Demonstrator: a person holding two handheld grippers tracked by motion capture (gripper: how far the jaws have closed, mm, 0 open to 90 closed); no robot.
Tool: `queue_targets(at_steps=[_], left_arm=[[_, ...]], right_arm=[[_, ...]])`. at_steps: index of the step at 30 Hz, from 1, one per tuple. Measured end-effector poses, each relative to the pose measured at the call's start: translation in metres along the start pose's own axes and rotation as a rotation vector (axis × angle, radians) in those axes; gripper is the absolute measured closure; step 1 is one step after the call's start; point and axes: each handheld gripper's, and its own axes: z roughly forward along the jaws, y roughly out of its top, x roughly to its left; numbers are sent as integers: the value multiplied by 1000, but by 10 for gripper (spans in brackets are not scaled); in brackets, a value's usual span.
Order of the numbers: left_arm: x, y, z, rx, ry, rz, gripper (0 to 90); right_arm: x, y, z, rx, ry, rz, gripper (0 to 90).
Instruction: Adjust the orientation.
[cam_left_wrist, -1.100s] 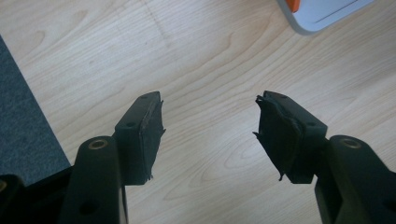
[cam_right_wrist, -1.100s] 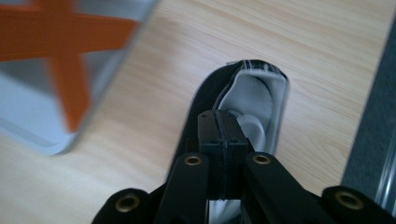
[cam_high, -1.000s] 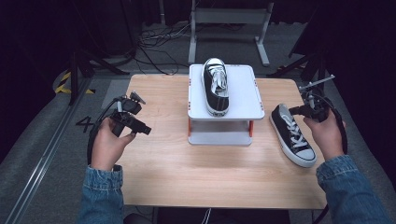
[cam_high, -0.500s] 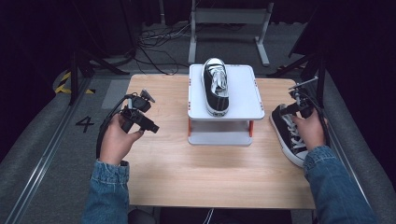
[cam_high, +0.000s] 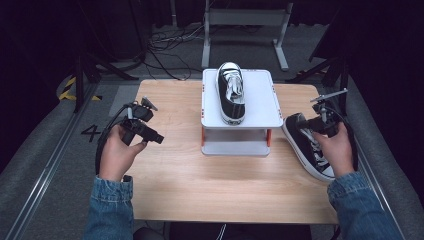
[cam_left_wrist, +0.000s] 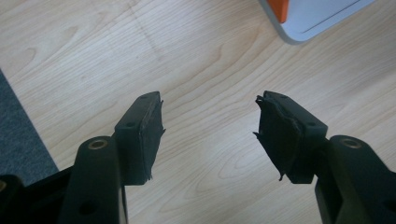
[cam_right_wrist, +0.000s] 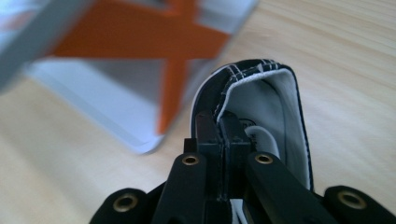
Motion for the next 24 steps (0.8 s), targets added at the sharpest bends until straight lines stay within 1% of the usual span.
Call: queue_targets(at_steps=[1, 2, 3, 5, 6, 7, 8, 9, 10, 11, 12, 13, 14, 15, 16, 17, 18, 19, 20, 21, 22, 24], left_arm=[[-4, 3, 2, 4, 1, 12, 403], [-5, 5, 2, 6, 1, 29, 403], [-6, 6, 3, 7, 2, 37, 403], [-8, 8, 6, 13, -2, 37, 403], [-7, 9, 6, 16, -3, 38, 402], [-6, 9, 7, 18, 1, 44, 403], [-6, 10, 8, 19, -6, 34, 403], [-4, 10, 8, 22, 0, 41, 402], [-4, 10, 9, 18, -8, 31, 402], [-3, 10, 9, 21, -1, 35, 402], [-3, 11, 9, 21, -4, 33, 402], [-3, 11, 9, 21, -4, 36, 402], [-3, 11, 9, 18, -6, 37, 402], [-4, 11, 9, 18, -13, 33, 401], [-5, 11, 9, 17, -10, 39, 401], [-5, 11, 9, 17, -7, 44, 401], [-5, 11, 9, 16, -7, 44, 400], [-5, 11, 9, 19, -7, 44, 400], [-5, 12, 9, 20, -9, 43, 399], [-5, 12, 10, 22, -9, 41, 399], [-5, 12, 10, 24, -10, 40, 398], [-5, 13, 11, 24, -11, 45, 399]], right_arm=[[7, -2, -3, 4, 11, -14, 888], [20, -7, -7, 19, 30, -44, 888], [29, -11, -8, 23, 43, -67, 888], [44, -17, -9, 43, 59, -100, 888], [53, -21, -9, 64, 68, -126, 887], [58, -23, -8, 76, 82, -140, 887], [65, -27, -7, 97, 98, -152, 887], [71, -31, -5, 118, 114, -166, 887], [76, -35, -1, 144, 143, -176, 887], [79, -38, 3, 167, 169, -174, 886], [83, -43, 11, 202, 210, -173, 885], [85, -47, 18, 232, 232, -173, 872], [87, -50, 25, 259, 253, -167, 838], [89, -51, 29, 271, 236, -161, 795], [90, -52, 28, 260, 180, -165, 742], [89, -53, 25, 244, 143, -163, 715], [87, -52, 19, 224, 134, -159, 690], [84, -53, 12, 195, 115, -155, 667], [80, -55, 4, 168, 83, -149, 652], [76, -57, -4, 152, 49, -134, 637], [69, -61, -11, 141, 16, -112, 611], [55, -68, -19, 138, -45, -57, 586]])
